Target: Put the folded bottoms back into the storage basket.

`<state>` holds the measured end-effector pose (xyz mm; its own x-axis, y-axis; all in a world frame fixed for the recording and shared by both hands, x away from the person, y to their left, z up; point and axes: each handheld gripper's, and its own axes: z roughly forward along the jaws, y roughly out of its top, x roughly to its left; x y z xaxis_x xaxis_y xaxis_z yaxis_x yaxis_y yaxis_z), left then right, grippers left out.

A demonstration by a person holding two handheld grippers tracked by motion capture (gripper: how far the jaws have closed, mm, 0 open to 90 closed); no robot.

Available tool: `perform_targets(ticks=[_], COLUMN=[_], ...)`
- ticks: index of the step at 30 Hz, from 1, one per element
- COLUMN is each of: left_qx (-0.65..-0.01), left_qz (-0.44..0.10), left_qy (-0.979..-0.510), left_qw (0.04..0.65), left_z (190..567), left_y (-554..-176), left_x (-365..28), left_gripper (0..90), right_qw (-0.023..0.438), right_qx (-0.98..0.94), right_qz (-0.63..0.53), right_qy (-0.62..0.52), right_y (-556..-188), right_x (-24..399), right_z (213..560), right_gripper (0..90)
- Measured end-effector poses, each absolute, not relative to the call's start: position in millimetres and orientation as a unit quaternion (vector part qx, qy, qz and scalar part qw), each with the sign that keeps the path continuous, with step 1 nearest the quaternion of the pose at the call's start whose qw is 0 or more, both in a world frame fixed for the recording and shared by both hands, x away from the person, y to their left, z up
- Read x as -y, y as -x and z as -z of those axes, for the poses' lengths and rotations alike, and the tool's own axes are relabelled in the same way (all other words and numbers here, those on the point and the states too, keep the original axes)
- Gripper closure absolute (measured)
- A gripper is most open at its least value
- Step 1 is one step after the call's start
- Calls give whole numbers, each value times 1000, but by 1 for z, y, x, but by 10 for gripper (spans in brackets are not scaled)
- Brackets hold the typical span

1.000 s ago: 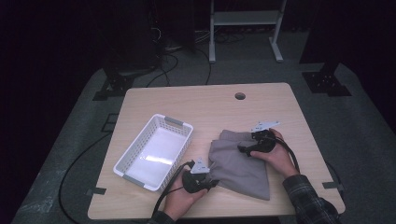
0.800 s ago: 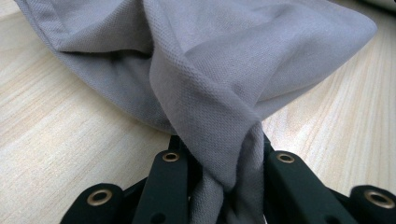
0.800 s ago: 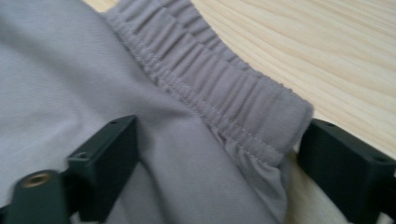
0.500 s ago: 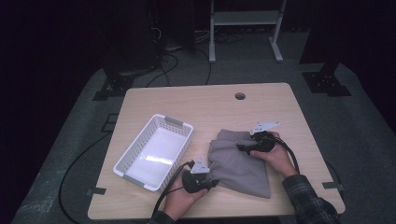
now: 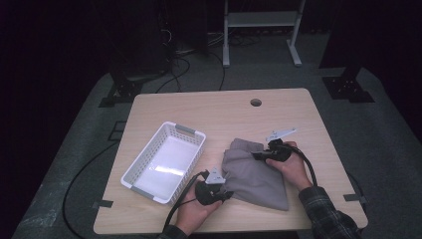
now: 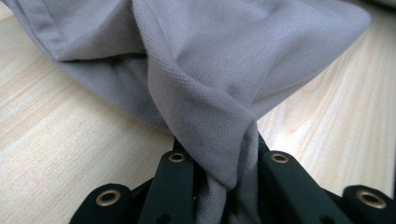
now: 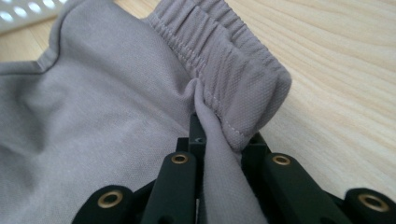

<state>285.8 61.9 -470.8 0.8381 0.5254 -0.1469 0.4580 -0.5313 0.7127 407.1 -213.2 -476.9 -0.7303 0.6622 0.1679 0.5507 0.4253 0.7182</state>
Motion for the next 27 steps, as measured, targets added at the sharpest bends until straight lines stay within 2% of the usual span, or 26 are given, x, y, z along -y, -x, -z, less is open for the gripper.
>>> perform_targets(ticks=[16, 27], left_qx=[-308, -327], left_qz=[-52, -64], left_qy=[-842, -819], left_qw=[441, 467], left_z=[429, 403], left_y=[-286, -295], left_x=[-76, -96], left_gripper=[808, 812], right_qw=[153, 151], right_qx=[-882, -885], right_qz=[-316, -321], right_qy=[-313, -302], right_y=[-394, -388], right_x=[203, 201], right_z=[452, 438], right_gripper=[800, 802])
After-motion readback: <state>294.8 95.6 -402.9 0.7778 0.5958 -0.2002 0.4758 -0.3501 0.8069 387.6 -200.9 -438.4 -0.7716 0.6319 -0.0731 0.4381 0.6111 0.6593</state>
